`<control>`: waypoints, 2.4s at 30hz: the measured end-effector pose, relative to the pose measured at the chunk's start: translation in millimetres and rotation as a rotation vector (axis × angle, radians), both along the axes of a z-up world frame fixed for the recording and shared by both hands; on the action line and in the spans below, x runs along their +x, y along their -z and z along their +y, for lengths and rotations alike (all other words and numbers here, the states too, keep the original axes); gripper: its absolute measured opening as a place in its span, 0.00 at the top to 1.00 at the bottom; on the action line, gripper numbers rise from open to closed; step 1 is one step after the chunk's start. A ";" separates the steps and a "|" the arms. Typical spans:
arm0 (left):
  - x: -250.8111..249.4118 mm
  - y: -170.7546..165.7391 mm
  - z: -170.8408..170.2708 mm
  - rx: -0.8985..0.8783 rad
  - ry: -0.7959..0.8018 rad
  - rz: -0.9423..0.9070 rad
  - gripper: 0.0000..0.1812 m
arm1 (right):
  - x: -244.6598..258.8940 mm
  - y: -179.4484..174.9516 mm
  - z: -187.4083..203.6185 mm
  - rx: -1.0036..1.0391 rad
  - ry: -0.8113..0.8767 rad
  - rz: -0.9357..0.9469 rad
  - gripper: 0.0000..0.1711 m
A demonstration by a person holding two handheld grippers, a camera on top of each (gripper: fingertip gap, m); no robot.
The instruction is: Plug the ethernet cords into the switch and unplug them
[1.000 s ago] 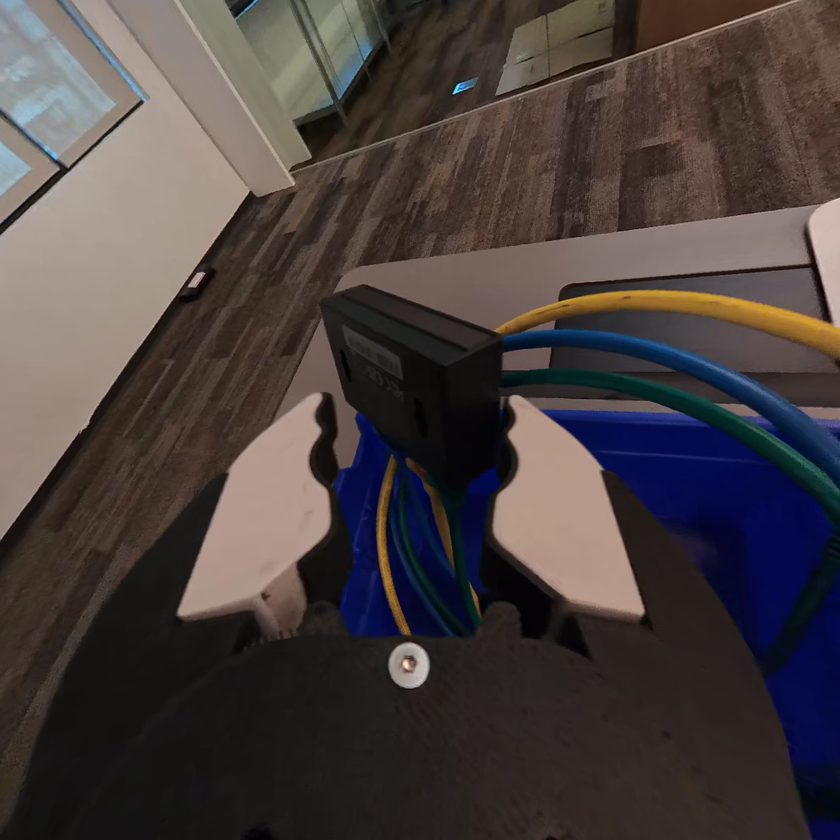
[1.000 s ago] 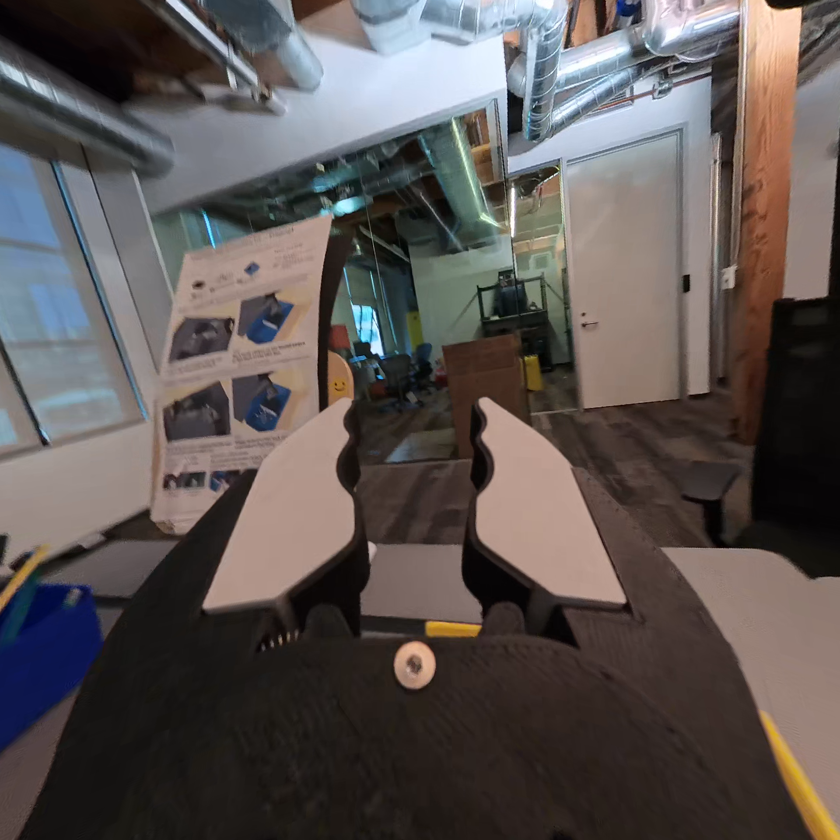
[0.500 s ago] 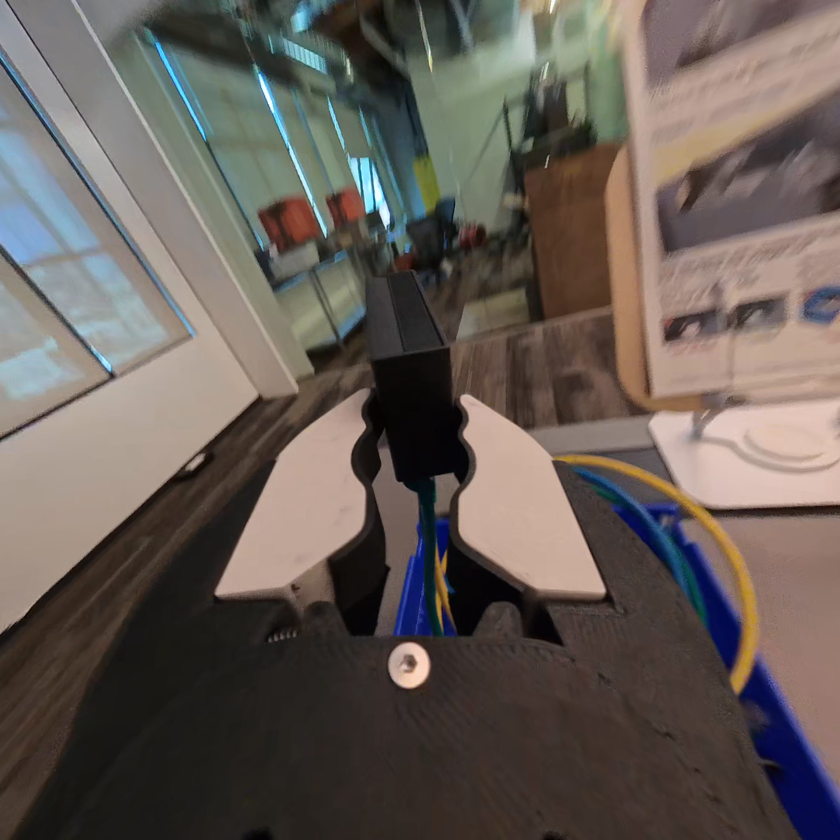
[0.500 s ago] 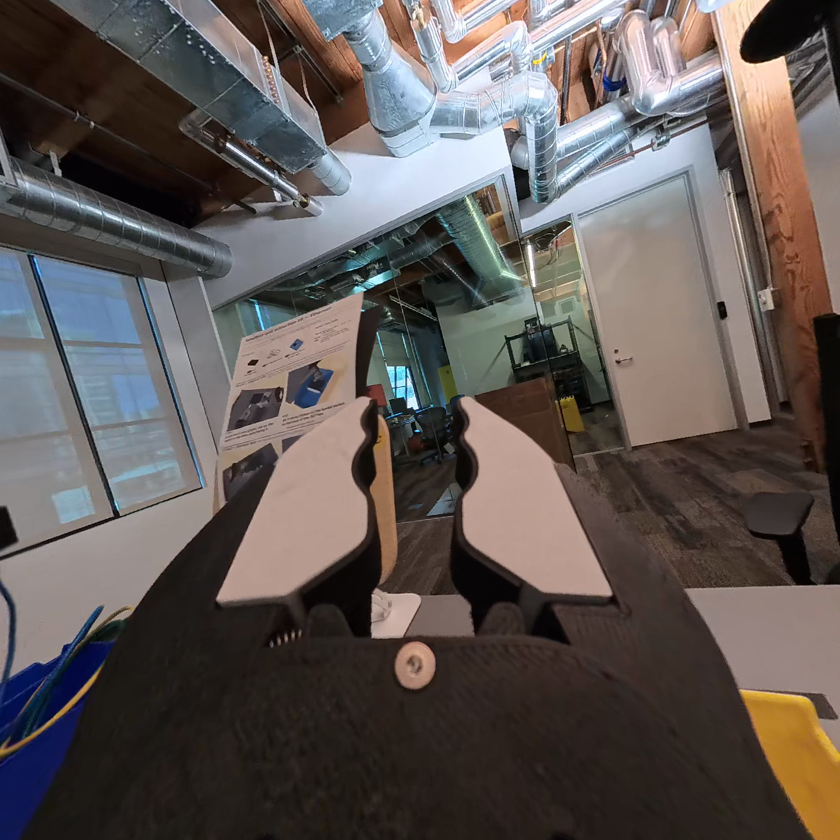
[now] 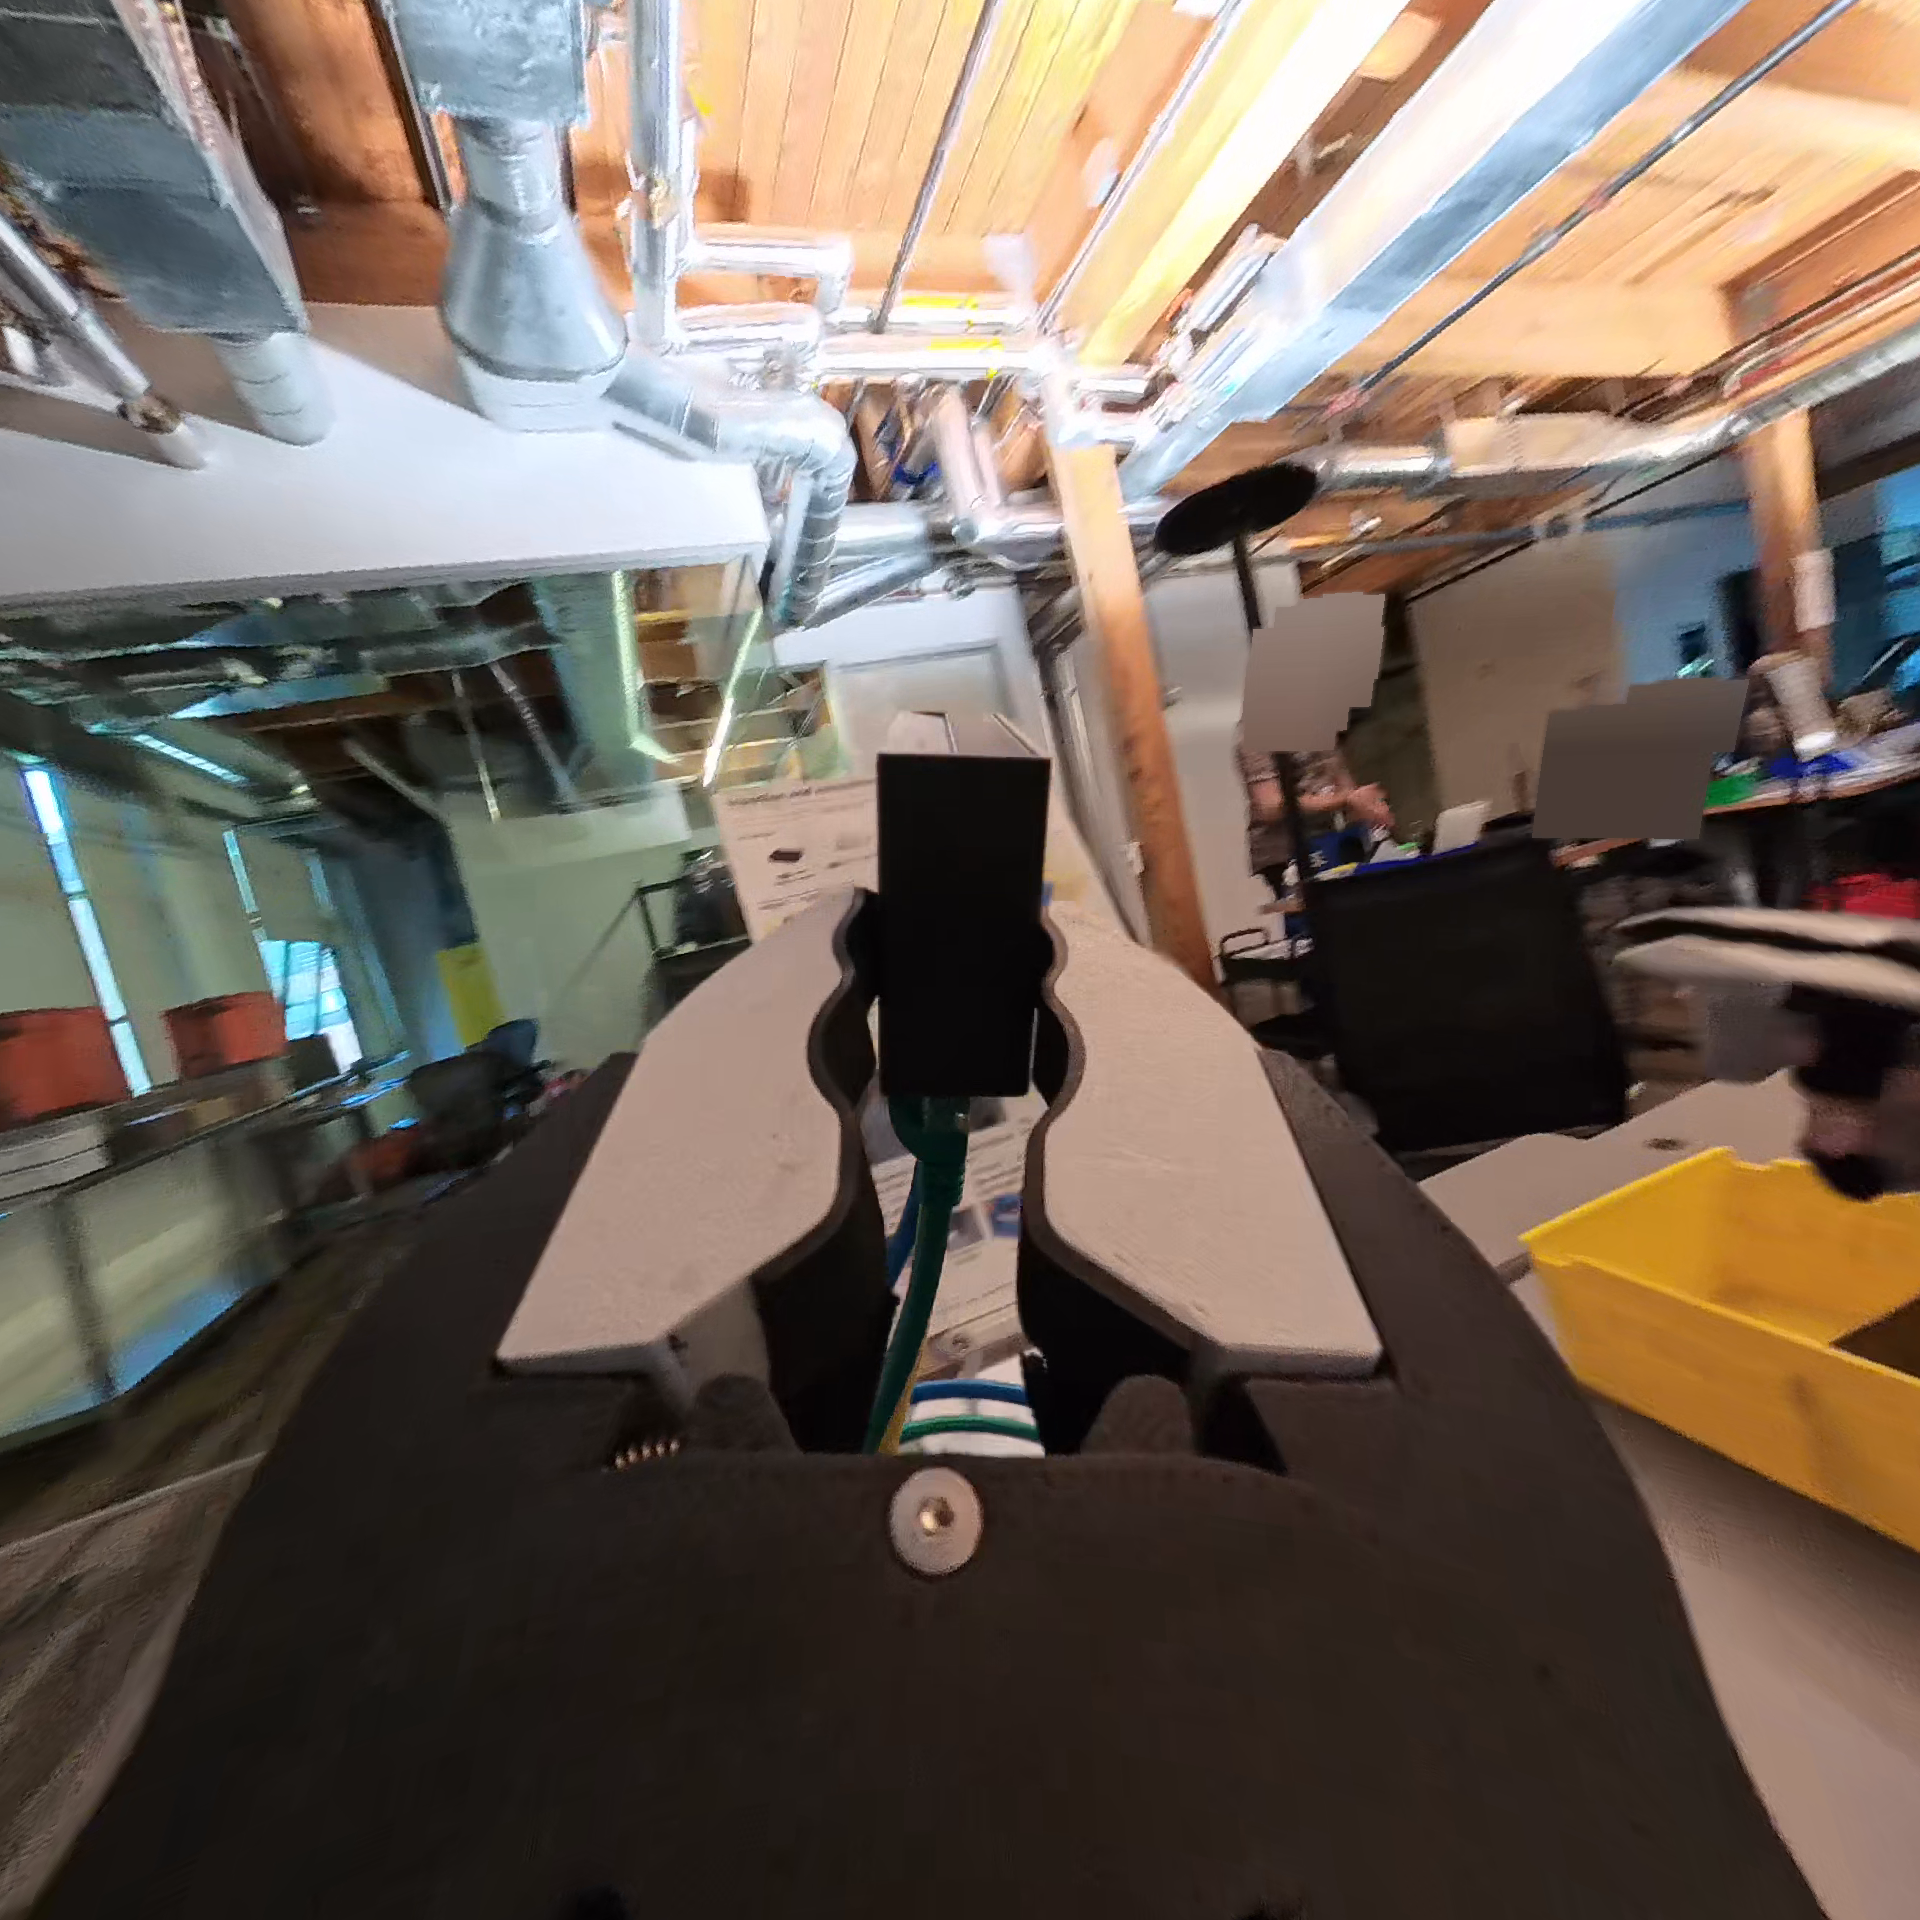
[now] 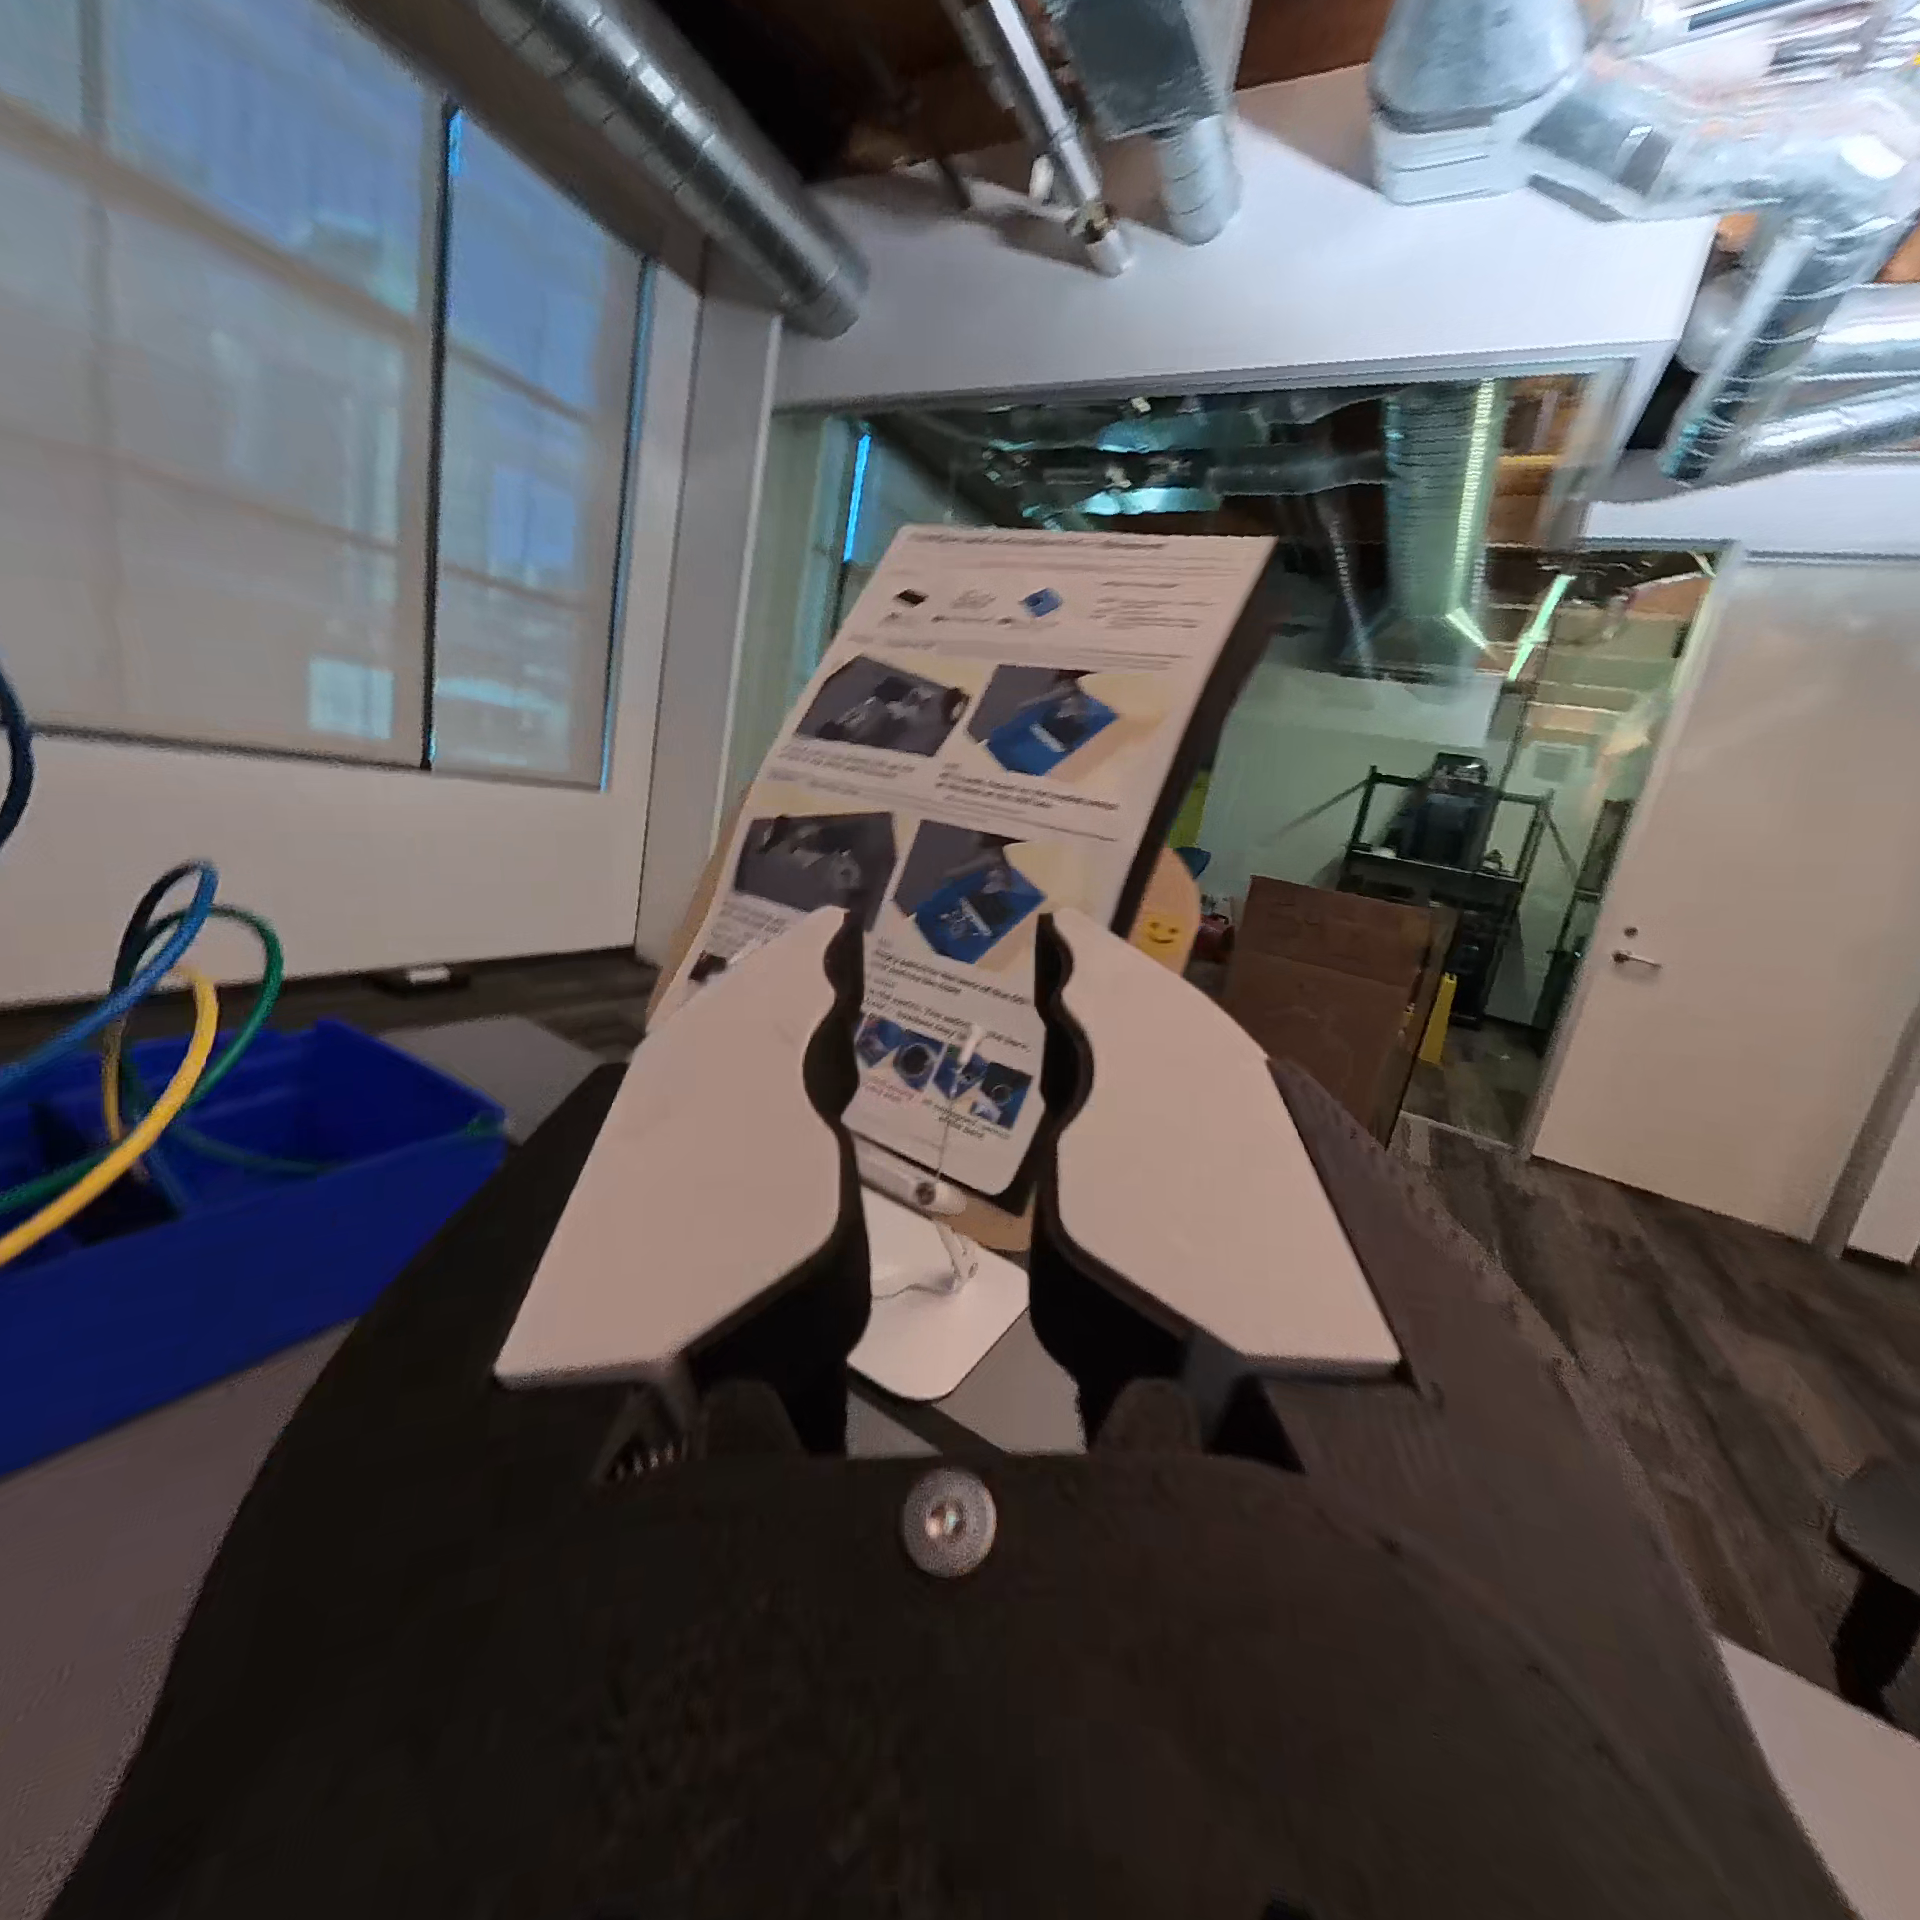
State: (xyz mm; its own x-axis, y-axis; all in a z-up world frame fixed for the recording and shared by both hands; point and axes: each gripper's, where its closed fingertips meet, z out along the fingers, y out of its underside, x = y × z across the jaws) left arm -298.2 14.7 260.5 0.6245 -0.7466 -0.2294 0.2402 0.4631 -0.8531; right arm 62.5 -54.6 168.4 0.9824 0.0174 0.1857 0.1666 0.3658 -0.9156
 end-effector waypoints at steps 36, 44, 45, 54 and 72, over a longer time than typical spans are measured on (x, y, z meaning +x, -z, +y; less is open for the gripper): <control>167.3 -120.5 -46.2 -0.137 0.309 0.304 0.86 | -21.5 1.1 -8.4 -0.098 -0.128 -0.094 0.79; 219.8 7.1 -56.8 -0.072 0.236 0.433 0.86 | -60.6 -17.3 -27.8 -0.055 -0.010 -0.368 0.68; 223.5 19.7 -55.8 -0.033 0.177 0.467 0.86 | -66.1 -17.6 -28.2 -0.047 0.004 -0.410 0.66; 245.5 92.1 -70.5 0.032 0.000 0.685 0.86 | -102.4 -4.2 -12.0 0.136 0.232 -0.805 0.56; 236.5 109.6 -118.3 -0.128 0.292 0.793 0.76 | -111.1 -3.7 -20.4 0.406 0.312 -0.830 0.65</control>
